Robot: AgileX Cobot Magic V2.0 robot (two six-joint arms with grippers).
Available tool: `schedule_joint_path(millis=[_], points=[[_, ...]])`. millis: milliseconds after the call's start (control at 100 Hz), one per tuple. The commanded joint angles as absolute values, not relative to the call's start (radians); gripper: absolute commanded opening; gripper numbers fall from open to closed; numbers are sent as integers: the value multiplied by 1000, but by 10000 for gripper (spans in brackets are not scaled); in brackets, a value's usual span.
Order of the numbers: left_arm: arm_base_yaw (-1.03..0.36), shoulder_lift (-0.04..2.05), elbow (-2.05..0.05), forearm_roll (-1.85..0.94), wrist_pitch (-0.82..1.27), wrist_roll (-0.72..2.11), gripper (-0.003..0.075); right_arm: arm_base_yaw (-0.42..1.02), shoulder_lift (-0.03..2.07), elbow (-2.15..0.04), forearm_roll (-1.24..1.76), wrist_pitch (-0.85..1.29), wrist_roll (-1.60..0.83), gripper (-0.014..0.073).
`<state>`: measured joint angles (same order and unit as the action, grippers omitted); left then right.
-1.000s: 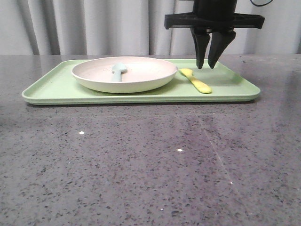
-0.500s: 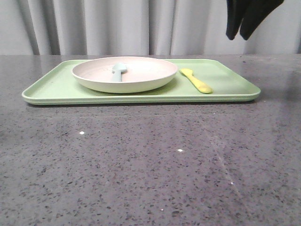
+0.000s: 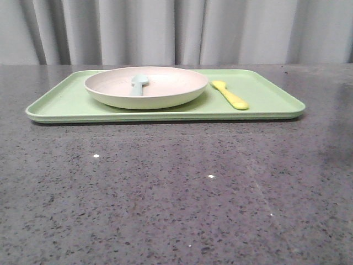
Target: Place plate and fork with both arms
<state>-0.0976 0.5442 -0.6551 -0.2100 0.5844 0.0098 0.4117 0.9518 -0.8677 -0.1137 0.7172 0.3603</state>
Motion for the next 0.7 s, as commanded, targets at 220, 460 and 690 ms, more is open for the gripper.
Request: schedule_joint_path(millis=[220,460,690], points=[[-98,423,-610,-214,491,0,-20,407,624,-640,-145,541,354,-64],[-98,315,-534,-214,495,0,-20,407,412,-517,-145,500,354,-69],[-98,208,-448,-214,498,0,-20,407,259,-437,-144,494,354,-69]])
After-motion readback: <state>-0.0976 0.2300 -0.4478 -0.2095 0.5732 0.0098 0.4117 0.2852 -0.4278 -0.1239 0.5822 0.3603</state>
